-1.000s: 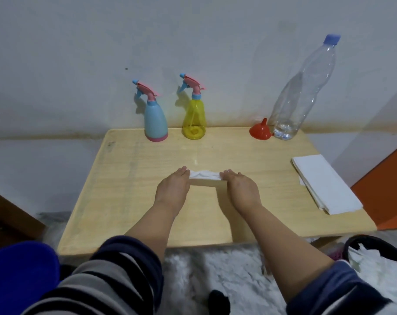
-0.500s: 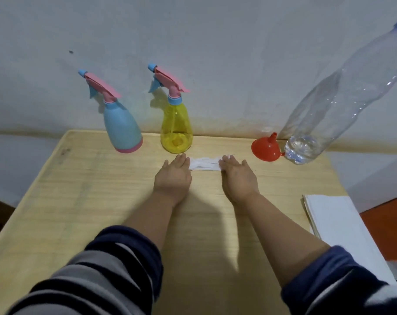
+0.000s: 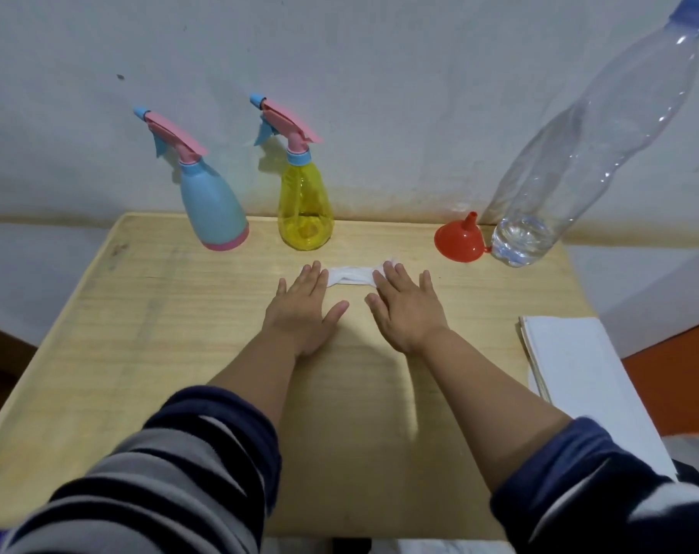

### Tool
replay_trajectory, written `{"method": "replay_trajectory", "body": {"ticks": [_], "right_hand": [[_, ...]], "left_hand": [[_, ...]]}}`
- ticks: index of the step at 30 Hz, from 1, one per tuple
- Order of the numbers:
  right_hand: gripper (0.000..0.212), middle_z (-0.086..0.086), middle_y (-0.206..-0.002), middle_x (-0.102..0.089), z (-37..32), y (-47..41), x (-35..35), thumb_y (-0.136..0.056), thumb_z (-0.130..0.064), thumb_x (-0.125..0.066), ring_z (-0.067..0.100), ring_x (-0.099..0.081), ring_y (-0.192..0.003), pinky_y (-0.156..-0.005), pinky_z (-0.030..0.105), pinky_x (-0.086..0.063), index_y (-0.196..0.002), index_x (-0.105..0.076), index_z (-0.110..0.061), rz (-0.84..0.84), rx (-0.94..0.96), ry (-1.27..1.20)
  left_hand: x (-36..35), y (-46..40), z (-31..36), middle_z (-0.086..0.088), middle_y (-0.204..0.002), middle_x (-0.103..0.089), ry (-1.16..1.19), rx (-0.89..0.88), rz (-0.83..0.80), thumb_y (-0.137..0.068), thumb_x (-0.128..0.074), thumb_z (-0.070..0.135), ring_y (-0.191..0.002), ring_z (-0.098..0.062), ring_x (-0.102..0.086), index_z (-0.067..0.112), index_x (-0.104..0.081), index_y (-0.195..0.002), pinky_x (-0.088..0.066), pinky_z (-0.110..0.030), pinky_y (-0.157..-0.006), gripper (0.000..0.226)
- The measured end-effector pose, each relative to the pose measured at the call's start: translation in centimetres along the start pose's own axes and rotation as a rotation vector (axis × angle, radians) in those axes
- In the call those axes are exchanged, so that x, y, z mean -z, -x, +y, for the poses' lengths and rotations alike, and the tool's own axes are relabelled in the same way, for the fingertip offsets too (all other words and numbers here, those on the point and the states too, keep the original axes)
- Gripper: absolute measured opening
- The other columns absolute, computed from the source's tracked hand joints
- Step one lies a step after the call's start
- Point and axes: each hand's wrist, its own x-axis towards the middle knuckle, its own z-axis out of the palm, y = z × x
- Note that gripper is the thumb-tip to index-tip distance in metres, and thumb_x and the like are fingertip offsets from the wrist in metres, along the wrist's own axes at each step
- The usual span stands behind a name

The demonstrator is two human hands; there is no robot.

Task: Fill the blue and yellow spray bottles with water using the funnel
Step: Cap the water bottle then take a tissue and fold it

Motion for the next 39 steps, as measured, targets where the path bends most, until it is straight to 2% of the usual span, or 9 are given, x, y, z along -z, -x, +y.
{"method": "replay_trajectory", "body": {"ticks": [18,28,32,36,39], "right_hand": [[0.059,0.003,-0.163,-0.007,-5.2,16.2,-2.0,-0.103,-0.041,-0.014,0.017,-0.007,-0.150,-0.120,0.047,-0.004,-0.153,-0.015,-0.012,-0.079,-0.095,-0.014],[0.056,0.004,-0.162,-0.011,-7.1,22.7,-3.8,-0.103,-0.039,-0.017,0.018,-0.009,-0.150,-0.120,0.045,-0.005,-0.153,-0.018,-0.012,-0.060,-0.124,-0.006],[0.056,0.003,-0.162,-0.014,-7.5,24.7,-4.3,-0.103,-0.039,-0.018,0.018,-0.011,-0.150,-0.120,0.044,-0.006,-0.152,-0.020,-0.012,-0.040,-0.117,0.019],[0.054,0.004,-0.161,-0.018,-7.7,26.0,-4.4,-0.103,-0.039,-0.021,0.018,-0.015,-0.149,-0.120,0.043,-0.007,-0.151,-0.024,-0.013,-0.023,-0.114,0.006],[0.049,0.004,-0.160,-0.021,-7.6,26.8,-4.6,-0.103,-0.027,-0.033,0.019,-0.020,-0.148,-0.120,0.041,-0.009,-0.149,-0.028,-0.013,-0.011,-0.089,0.004]], "left_hand": [[-2.6,15.5,2.1,0.002,-0.162,0.004,-0.074,-0.061,-0.094,-0.097,-0.013,0.059,-0.149,-0.012,0.002,0.014,-0.003,-0.154,-0.003,-0.039,-0.121,0.073],[-4.3,22.2,2.6,0.001,-0.163,0.003,-0.104,-0.120,-0.100,-0.097,-0.018,0.060,-0.149,-0.013,0.002,0.013,-0.003,-0.154,-0.002,-0.040,-0.121,0.075],[-4.9,24.3,2.6,0.002,-0.163,-0.002,-0.099,-0.136,-0.059,-0.097,-0.027,0.059,-0.149,-0.013,-0.004,0.015,-0.008,-0.154,-0.004,-0.037,-0.122,0.075],[-5.4,25.6,2.8,0.003,-0.161,-0.012,-0.139,-0.153,-0.003,-0.098,-0.043,0.045,-0.147,-0.016,-0.017,0.017,-0.015,-0.153,-0.016,-0.034,-0.118,0.068],[-5.5,26.1,2.8,0.003,-0.151,-0.038,-0.168,-0.154,0.077,-0.096,-0.053,0.026,-0.130,-0.021,-0.046,0.020,-0.034,-0.146,-0.042,-0.035,-0.099,0.053]]}}
